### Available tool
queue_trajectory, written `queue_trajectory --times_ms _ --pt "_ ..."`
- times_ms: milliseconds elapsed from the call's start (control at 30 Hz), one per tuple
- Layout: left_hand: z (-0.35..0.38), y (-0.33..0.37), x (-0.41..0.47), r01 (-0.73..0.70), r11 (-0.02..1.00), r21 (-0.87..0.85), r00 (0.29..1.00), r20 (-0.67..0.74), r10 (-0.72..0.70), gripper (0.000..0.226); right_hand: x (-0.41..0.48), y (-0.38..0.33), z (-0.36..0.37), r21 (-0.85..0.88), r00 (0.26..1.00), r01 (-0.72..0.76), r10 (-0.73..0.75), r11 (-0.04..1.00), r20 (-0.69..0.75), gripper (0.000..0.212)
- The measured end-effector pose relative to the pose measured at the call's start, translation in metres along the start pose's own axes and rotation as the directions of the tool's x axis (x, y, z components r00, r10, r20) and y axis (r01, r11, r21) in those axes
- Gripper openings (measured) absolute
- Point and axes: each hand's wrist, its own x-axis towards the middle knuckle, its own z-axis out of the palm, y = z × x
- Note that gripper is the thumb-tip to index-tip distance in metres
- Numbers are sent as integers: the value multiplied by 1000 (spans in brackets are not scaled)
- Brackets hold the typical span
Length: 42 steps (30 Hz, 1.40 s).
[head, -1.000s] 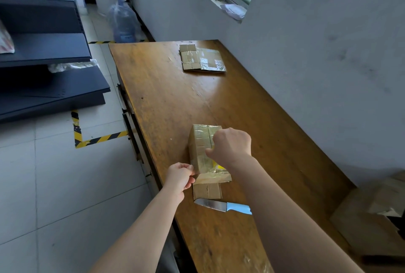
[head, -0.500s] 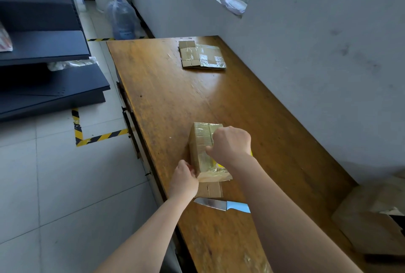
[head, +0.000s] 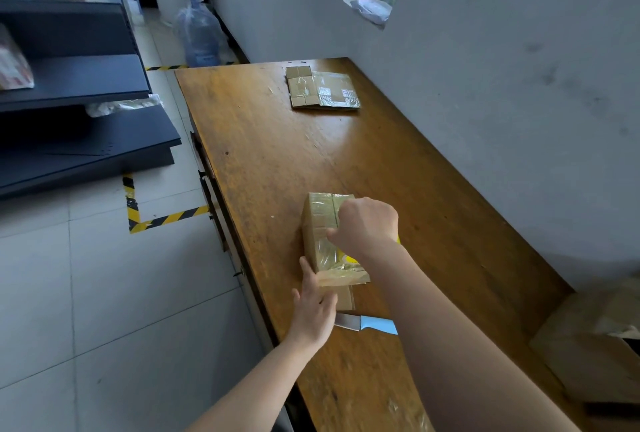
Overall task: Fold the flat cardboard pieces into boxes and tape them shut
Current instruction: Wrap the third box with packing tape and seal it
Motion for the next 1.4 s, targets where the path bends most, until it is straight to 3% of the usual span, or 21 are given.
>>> queue_trajectory --times_ms 133,267,533,700,800,1000,1200,1400 --pt "-12 -1 11 139 988 73 988 58 -143 60 0 2 -1 11 1000 -24 24 1000 -6 34" --pt "-20 18 21 93 965 -247 972 -186 -141 53 0 5 -1 26 999 -32 32 999 -15 38" --pt "-18 30 44 115 961 -250 946 -267 -183 44 -1 19 -4 174 1000 6 -11 985 26 43" --pt "-22 29 53 119 973 -198 953 -254 -168 43 -6 56 3 611 998 -47 15 790 57 51" --pt "-22 30 56 94 984 -151 961 -245 -129 42 -15 72 13 751 999 -39 36 659 20 53" --pt "-22 30 68 45 999 -31 985 -163 -49 41 -16 87 25 774 988 -83 151 627 -17 60" --pt "-20 26 72 30 999 14 988 -154 -27 42 -20 115 42 542 969 -241 231 805 88 46" --pt "-22 24 75 14 999 37 991 -136 -9 41 -29 120 72 556 940 -334 310 761 140 55"
